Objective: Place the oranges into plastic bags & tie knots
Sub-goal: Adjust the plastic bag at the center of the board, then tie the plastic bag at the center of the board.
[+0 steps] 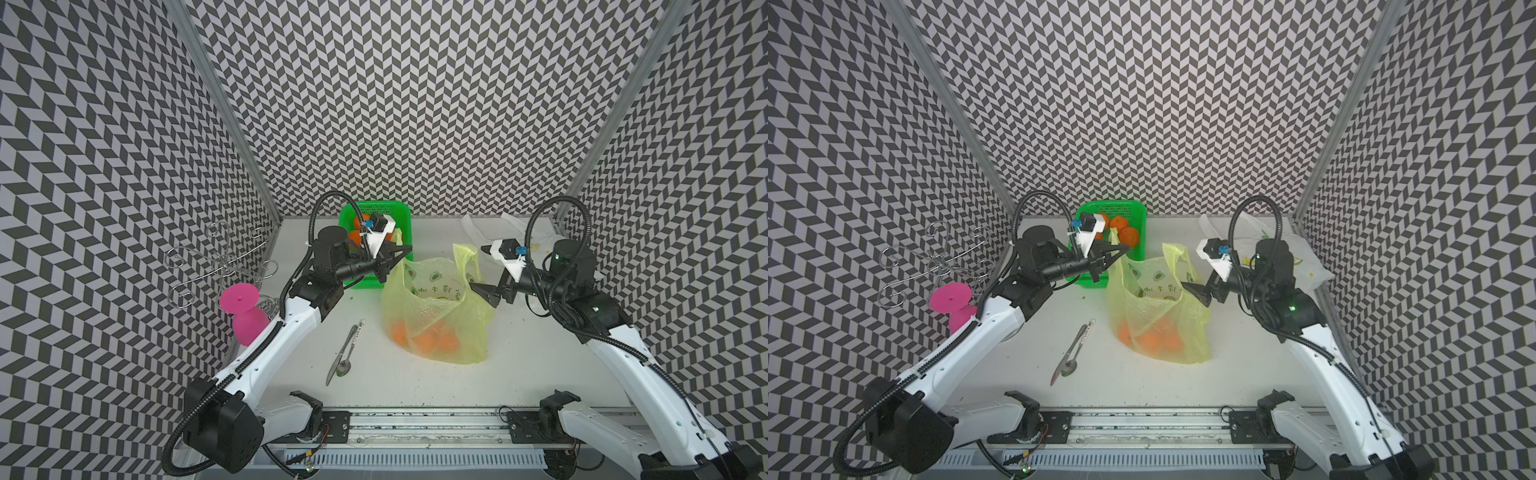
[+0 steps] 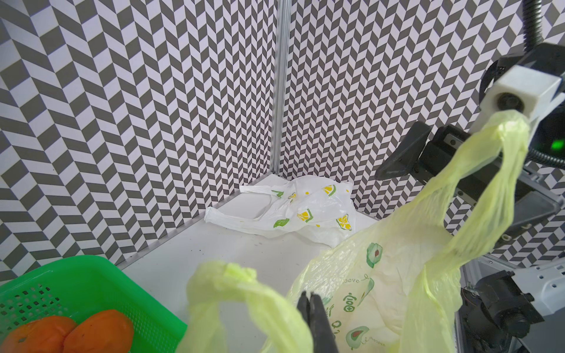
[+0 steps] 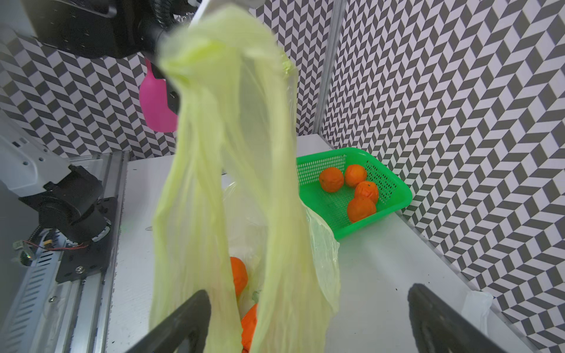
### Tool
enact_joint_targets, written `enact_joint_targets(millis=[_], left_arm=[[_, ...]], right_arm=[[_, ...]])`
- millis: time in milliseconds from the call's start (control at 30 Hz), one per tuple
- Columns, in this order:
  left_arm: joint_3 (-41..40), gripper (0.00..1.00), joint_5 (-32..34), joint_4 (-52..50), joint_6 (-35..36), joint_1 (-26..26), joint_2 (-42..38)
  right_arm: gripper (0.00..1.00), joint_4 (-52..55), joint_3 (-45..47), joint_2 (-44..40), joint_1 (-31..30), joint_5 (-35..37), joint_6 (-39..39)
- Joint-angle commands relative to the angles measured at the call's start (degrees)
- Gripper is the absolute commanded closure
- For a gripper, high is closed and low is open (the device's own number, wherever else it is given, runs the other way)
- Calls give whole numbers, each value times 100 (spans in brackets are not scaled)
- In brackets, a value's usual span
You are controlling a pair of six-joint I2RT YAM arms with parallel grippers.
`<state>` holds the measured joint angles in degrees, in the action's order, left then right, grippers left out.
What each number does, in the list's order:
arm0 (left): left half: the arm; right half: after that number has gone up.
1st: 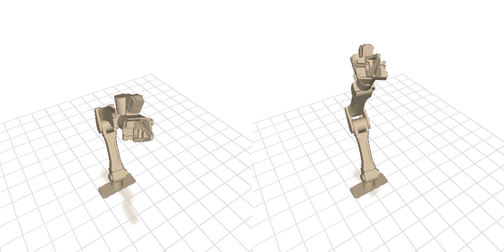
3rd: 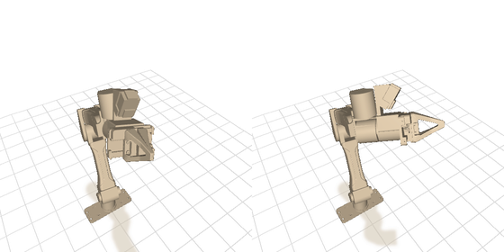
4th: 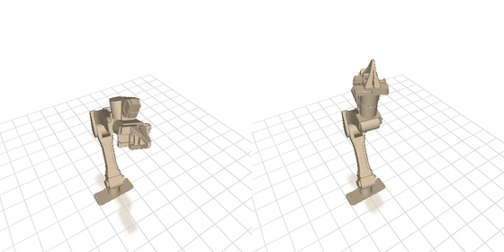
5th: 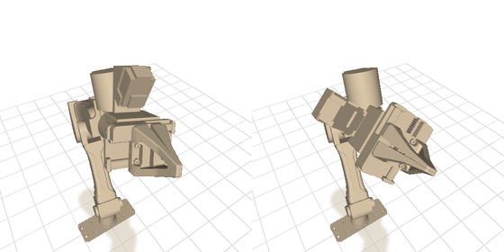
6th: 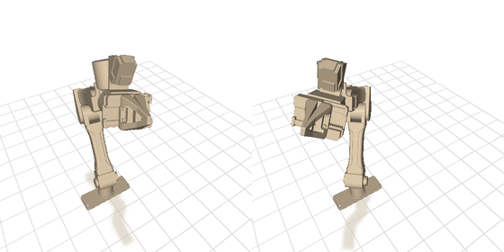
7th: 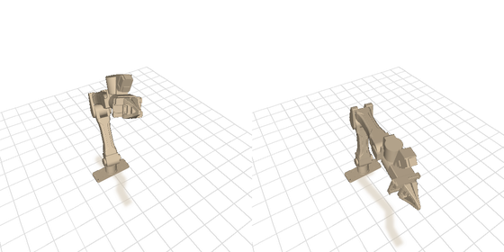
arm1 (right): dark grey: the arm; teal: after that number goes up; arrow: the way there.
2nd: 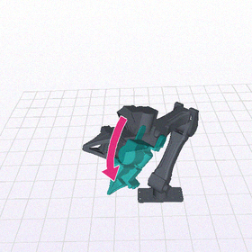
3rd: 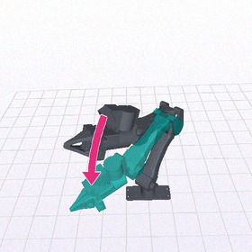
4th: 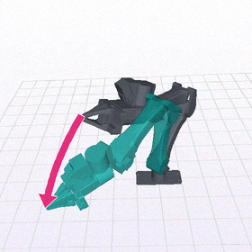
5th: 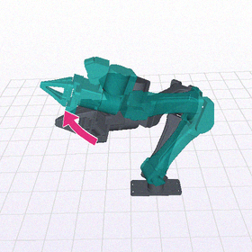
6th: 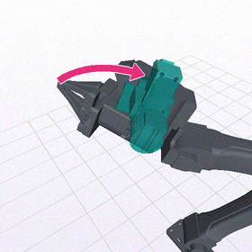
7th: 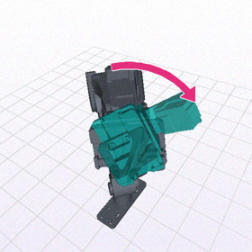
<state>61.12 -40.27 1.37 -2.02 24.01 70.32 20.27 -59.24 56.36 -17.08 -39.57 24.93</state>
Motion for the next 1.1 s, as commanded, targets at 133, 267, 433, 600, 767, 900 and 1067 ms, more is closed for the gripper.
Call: enact_joint_targets(millis=[133,267,433,600,767,900,1067], left_arm=[[-13,100,-16,154,45,24,-124],[-29,100,-42,179,59,18,-115],[-37,100,-68,226,35,22,-89],[-38,100,-77,220,32,29,-132],[-104,100,-86,257,20,26,-175],[-169,100,-119,280,43,27,-188],[-290,100,-103,400,32,28,-208]], right_arm=[[0,439,-603,-143,47,897,-11],[0,1121,-839,-184,117,851,16],[0,1557,-964,-288,284,541,-3],[0,1421,-663,-568,288,175,100],[0,875,-83,-670,275,13,75],[0,526,218,-682,142,52,77],[0,423,237,-671,-226,260,301]])
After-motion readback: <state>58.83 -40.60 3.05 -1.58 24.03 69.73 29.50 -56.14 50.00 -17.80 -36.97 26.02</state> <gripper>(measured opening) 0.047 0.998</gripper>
